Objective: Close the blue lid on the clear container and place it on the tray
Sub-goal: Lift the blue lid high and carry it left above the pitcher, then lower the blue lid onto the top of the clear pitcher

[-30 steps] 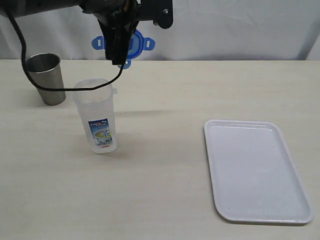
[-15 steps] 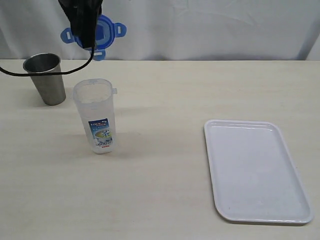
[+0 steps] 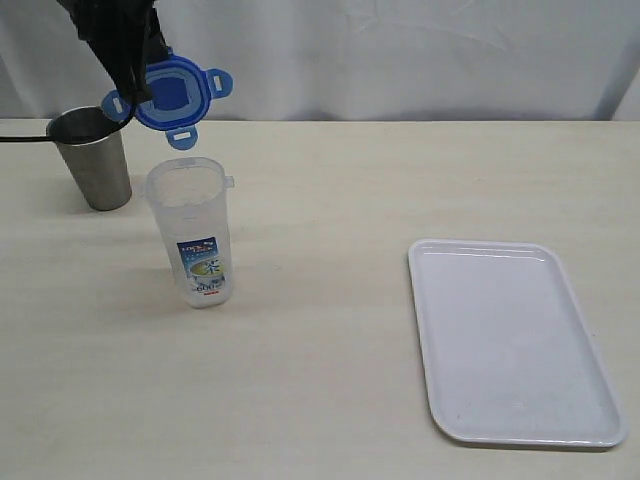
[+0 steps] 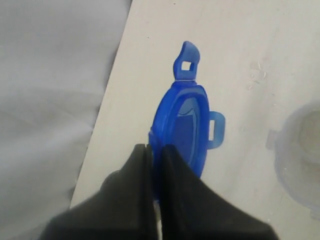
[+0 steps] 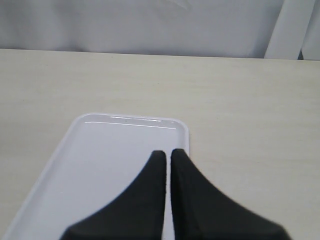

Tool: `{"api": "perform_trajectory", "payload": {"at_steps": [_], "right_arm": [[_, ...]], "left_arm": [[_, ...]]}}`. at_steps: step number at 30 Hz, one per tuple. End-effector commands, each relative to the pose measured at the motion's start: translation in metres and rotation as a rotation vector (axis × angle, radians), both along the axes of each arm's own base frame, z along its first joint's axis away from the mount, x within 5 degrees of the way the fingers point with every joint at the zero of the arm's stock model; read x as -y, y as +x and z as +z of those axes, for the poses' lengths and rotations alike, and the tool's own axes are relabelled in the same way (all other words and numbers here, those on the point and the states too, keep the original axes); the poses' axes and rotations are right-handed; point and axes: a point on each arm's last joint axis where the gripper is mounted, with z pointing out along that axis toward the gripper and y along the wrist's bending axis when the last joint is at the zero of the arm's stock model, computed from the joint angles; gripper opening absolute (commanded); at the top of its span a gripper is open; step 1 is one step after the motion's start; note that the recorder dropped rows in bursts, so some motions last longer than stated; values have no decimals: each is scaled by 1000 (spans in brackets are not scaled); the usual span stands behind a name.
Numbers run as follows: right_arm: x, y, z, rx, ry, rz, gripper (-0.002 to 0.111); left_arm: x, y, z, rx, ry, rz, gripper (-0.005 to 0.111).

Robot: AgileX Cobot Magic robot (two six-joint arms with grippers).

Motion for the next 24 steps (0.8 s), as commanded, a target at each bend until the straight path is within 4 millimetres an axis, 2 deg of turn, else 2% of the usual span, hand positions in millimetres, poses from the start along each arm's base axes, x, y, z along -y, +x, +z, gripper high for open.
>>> {"api": "perform_trajectory", "payload": {"at_steps": [1, 10, 15, 18, 24], "right_arm": [[0, 0, -1, 4, -5, 1, 4], [0, 0, -1, 4, -5, 1, 4], [0, 0, -1, 4, -5, 1, 4], [0, 0, -1, 4, -5, 1, 4], [0, 0, -1, 4, -5, 1, 4]], "left_arm": [[3, -7, 2, -42, -26, -17, 0], [3, -30, 34, 6, -85, -24, 0], [4, -30, 30, 11, -97, -26, 0], [1, -23, 23, 142, -66, -17, 0], [-11, -5, 22, 554, 61, 26, 0]]}}
